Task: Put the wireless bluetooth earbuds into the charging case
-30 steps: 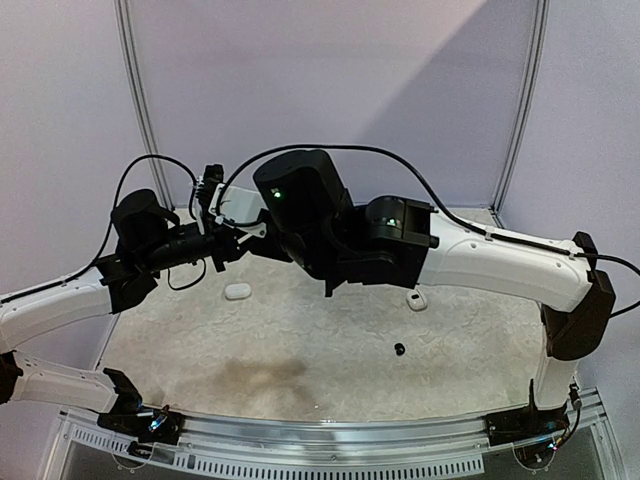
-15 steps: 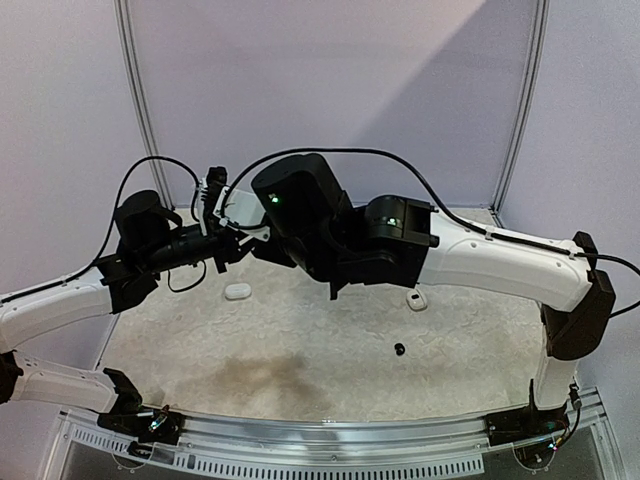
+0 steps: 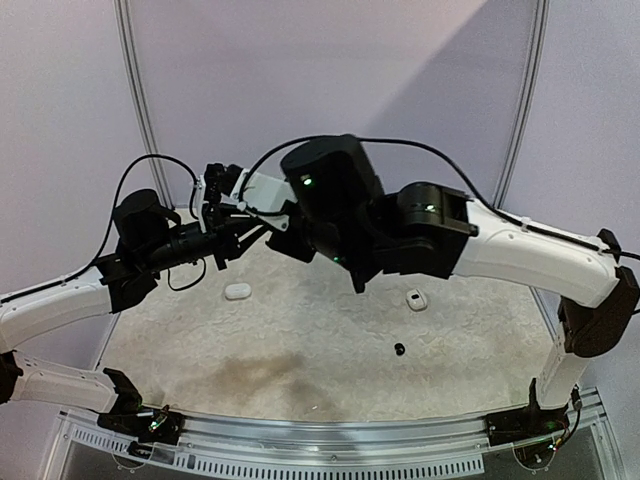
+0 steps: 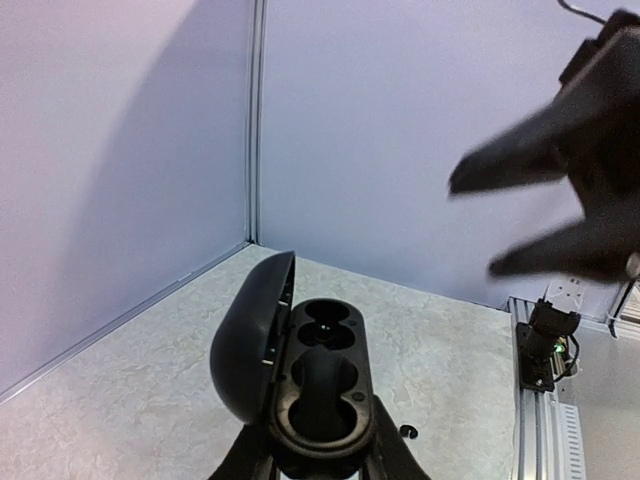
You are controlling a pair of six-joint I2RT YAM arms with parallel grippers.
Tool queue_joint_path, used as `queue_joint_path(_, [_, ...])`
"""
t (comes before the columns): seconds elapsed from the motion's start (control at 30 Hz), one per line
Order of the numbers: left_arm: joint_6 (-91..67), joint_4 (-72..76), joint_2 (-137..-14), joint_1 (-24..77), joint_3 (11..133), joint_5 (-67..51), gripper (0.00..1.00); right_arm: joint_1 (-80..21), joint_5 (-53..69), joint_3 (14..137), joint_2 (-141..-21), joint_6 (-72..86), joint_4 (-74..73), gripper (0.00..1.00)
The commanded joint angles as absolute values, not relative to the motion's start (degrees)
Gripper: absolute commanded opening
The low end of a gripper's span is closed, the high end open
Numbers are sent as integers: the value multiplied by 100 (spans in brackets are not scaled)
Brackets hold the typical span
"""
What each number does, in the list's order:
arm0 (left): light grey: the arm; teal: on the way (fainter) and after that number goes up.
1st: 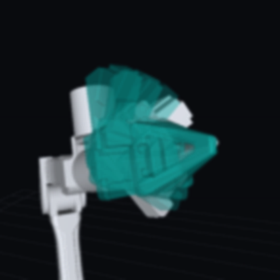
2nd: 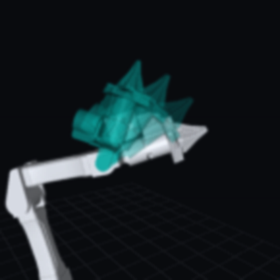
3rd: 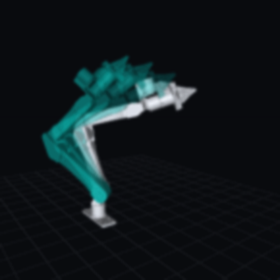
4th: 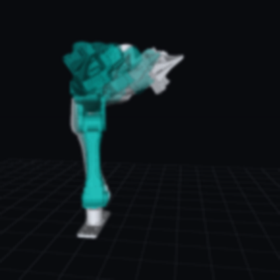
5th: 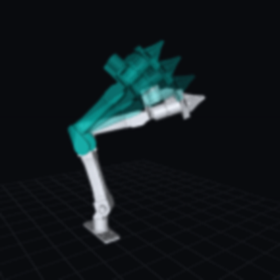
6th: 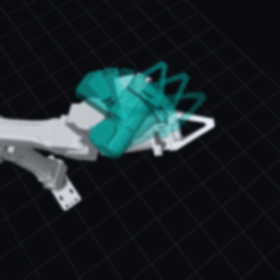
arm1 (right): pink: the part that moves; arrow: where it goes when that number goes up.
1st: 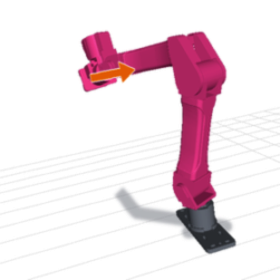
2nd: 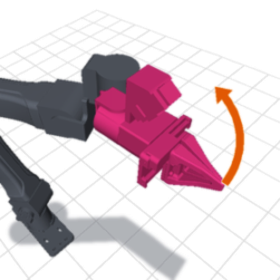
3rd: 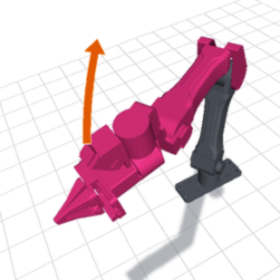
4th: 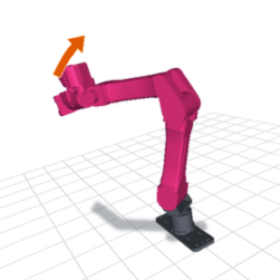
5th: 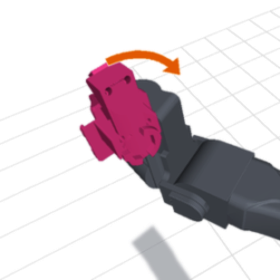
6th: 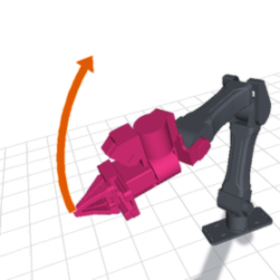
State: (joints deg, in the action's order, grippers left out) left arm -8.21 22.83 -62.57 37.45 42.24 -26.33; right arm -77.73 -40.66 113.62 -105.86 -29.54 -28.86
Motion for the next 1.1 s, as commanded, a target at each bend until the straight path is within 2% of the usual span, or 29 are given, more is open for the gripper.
queue_joint_path(0.0, [-912, 2312, -6177, 3771, 4329, -2553, 0, -7711, -3771, 11089, -9635, -2351, -2238, 24])
queue_joint_path(0.07, [-926, 2291, -6155, 3771, 4309, -2513, 0, -7318, -3628, 11019, -9351, -1603, -2747, 28])
queue_joint_path(0.13, [-927, 2262, -6137, 3771, 4292, -2489, 0, -6580, -3056, 10950, -9165, 133, -3758, 30])
queue_joint_path(0.27, [-940, 2220, -6101, 3772, 4255, -2411, 0, -5626, -2520, 9849, -8881, 2567, -5015, 36])
queue_joint_path(0.37, [-942, 2193, -6085, 3779, 4245, -2416, 0, -5215, -1899, 8920, -8775, 3400, -5467, 40])
queue_joint_path(0.53, [-962, 2195, -6082, 3788, 4219, -2452, 0, -5067, -1477, 7815, -8937, 3985, -5608, 38])
queue_joint_path(0.63, [-970, 2197, -6067, 3797, 4202, -2467, 0, -5048, -1164, 7125, -9029, 4050, -5203, 31])
queue_joint_path(0.73, [-923, 2189, -6041, 3805, 4192, -2554, 0, -4919, -687, 6446, -9073, 4099, -4587, 30])
queue_joint_path(0.93, [-630, 2290, -6013, 3806, 4052, -3279, 0, -4909, -348, 5949, -9196, 3791, -3994, 29])
queue_joint_path(1.07, [-763, 2366, -6081, 3806, 4039, -3704, 0, -4901, -159, 5686, -9248, 3697, -3819, 25])
